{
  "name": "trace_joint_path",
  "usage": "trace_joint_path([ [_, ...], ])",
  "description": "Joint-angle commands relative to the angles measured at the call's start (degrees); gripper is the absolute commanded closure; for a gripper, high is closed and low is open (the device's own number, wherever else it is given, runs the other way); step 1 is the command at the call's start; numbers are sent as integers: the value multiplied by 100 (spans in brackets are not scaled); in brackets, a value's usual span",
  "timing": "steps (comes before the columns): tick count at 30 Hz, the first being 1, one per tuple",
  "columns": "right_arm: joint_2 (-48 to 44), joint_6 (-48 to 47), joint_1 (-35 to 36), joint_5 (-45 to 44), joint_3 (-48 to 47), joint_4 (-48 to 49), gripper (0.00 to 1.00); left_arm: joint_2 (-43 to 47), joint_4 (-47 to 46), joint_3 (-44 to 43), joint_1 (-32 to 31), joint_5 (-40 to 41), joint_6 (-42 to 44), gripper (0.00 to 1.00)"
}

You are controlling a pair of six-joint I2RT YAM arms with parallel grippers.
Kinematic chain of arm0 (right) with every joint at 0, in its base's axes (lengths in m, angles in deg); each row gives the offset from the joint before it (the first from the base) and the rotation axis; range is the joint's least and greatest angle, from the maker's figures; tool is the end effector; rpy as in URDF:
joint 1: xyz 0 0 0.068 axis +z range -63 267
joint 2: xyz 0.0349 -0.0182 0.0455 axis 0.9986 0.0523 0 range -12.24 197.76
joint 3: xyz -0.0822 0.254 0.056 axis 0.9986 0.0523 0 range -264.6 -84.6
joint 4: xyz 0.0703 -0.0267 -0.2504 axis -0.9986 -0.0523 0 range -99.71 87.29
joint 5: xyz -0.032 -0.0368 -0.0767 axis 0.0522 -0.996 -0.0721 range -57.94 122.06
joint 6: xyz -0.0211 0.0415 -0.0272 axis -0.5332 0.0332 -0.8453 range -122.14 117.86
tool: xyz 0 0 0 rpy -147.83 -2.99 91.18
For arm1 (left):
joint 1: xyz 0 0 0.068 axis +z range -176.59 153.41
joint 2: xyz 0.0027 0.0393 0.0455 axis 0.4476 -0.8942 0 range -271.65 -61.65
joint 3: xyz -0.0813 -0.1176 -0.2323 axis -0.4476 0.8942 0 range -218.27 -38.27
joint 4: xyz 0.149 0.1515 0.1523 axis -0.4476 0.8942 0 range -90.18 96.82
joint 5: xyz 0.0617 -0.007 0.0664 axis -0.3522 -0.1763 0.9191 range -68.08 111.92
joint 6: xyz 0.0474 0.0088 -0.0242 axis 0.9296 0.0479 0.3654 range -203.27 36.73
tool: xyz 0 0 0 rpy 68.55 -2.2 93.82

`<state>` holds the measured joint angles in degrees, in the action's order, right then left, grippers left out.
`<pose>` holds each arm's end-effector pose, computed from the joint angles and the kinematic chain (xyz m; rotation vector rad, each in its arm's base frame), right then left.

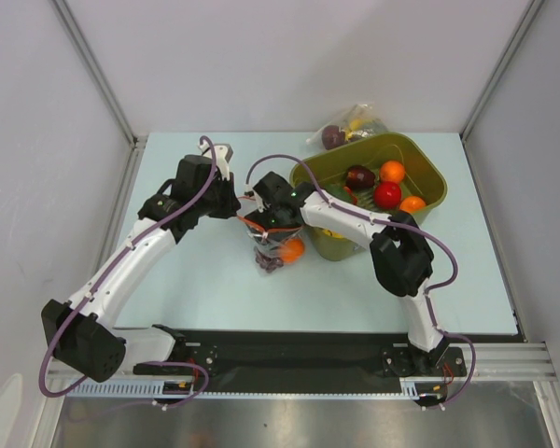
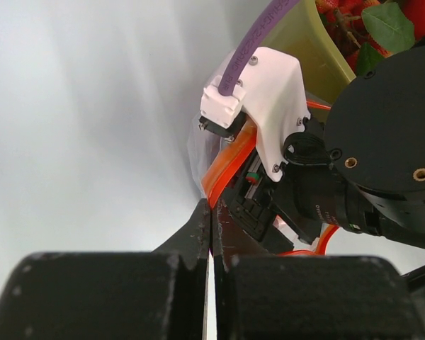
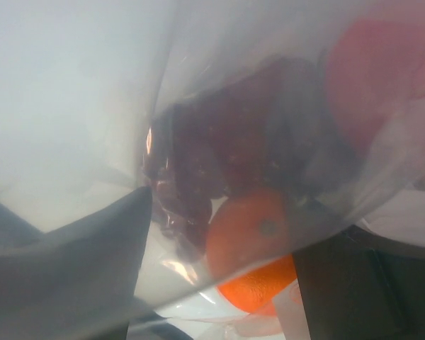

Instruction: Open the zip-top bag and remove the fake food

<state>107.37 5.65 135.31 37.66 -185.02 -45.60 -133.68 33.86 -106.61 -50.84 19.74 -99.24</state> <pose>0.2986 0.3405 0.2224 -0.9741 2.5438 0.4360 0.2489 -0.1136 0.3417 0.1846 2.2553 -0.4220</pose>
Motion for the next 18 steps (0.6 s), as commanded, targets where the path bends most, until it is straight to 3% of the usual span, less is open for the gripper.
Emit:
trace_joint_path([
  [1, -44, 170, 46, -16, 198, 360, 20, 110, -108, -66, 26, 86, 111, 100],
  [8, 202, 258, 20, 274, 339, 642, 20, 137, -143, -31, -1, -64, -12, 100],
  [14, 466, 223, -50, 748, 339, 888, 25, 75, -170, -74, -80, -134, -29, 100],
  [17, 624, 214, -68, 854, 260, 888, 42, 57, -152, -110, -97, -117, -29, 100],
  [18, 660, 205, -77, 872, 243, 897, 51, 66, -144, -110, -97, -99, -21, 100],
])
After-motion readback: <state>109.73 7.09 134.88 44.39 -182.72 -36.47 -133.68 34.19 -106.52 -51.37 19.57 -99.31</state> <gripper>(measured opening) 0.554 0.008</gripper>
